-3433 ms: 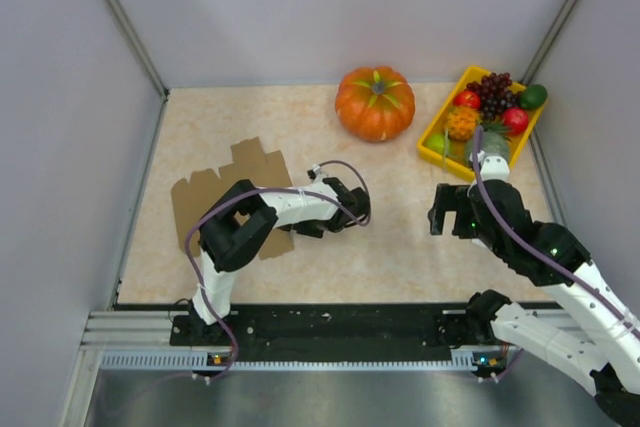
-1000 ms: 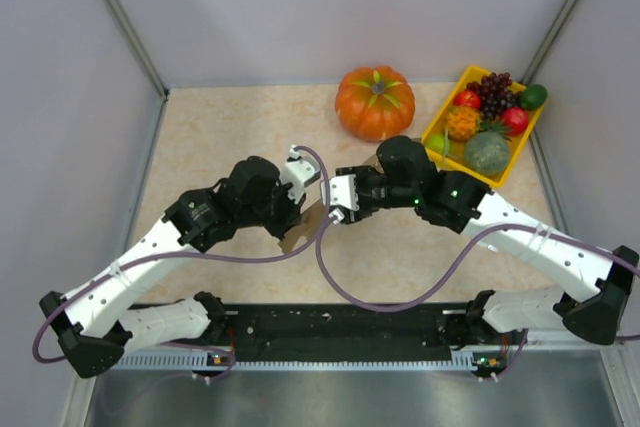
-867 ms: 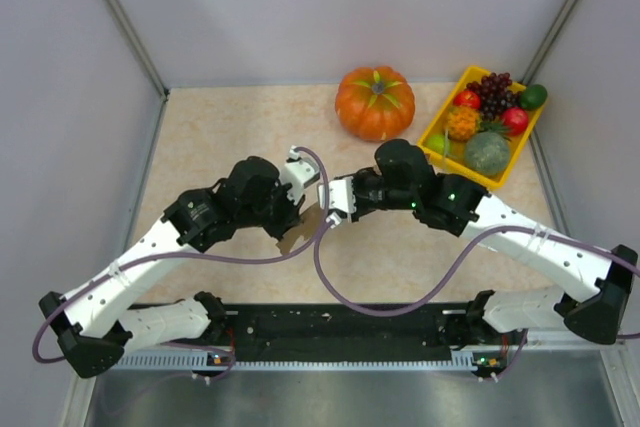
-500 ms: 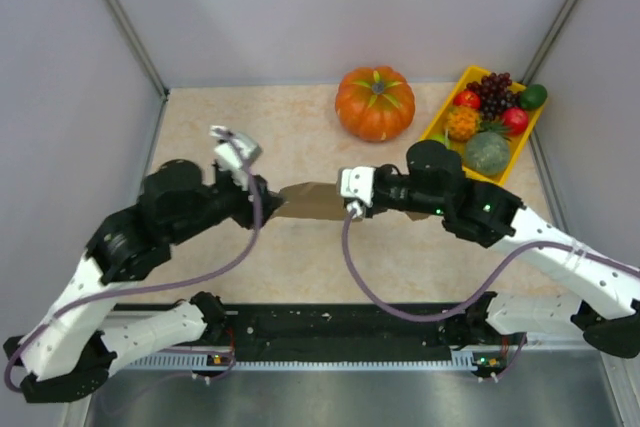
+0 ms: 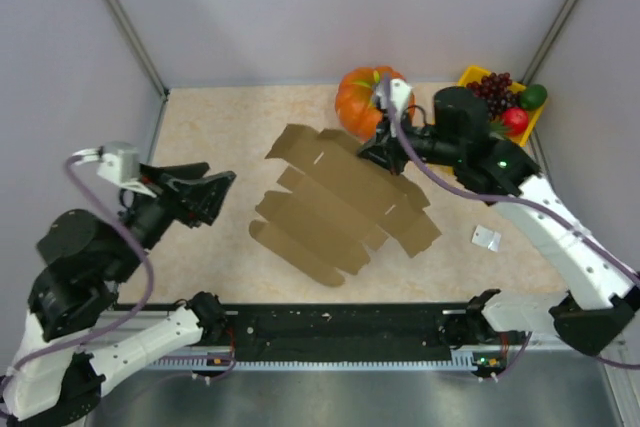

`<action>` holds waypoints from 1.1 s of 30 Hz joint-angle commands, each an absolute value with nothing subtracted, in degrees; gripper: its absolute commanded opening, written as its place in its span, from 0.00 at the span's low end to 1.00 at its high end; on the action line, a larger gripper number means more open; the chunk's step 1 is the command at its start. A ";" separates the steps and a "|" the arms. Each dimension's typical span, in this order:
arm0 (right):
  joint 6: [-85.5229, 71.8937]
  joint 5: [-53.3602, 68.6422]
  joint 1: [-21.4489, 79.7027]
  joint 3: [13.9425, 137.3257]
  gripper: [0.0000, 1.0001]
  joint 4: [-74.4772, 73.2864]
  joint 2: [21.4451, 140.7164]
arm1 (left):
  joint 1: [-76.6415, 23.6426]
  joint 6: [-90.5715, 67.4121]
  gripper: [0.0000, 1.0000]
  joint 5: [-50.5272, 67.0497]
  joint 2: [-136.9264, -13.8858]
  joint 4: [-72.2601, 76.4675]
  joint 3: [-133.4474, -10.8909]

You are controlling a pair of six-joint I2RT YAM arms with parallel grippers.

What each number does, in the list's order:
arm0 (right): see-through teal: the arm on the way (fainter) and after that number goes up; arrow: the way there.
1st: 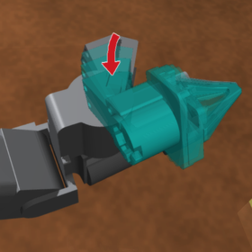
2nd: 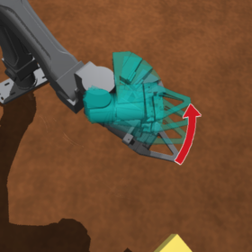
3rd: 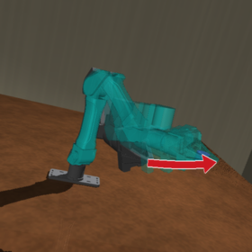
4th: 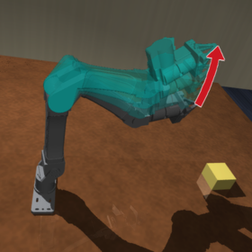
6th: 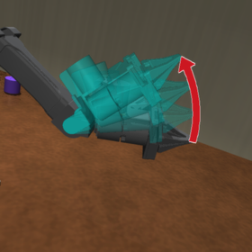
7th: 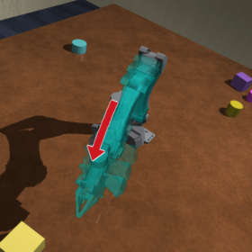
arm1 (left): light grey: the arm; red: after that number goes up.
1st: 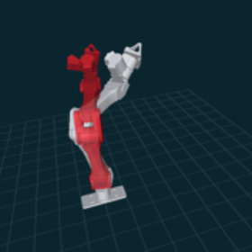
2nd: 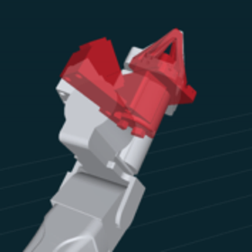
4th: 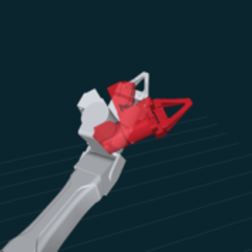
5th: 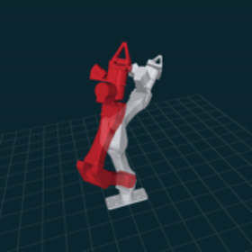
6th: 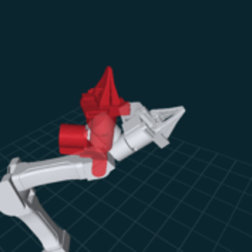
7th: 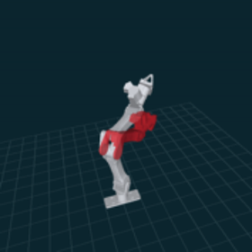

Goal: Fold the paper box

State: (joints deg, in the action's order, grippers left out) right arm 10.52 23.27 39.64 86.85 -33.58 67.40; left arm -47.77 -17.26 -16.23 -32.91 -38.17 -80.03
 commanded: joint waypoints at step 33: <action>6.59 50.36 25.49 75.76 0.00 -26.81 96.41 | -30.76 -6.33 0.59 25.57 -82.43 11.25 -53.96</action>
State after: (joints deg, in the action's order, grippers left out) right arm 4.93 45.87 26.41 71.83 -29.06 95.26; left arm -30.87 -11.00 21.45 -79.85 7.53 -50.17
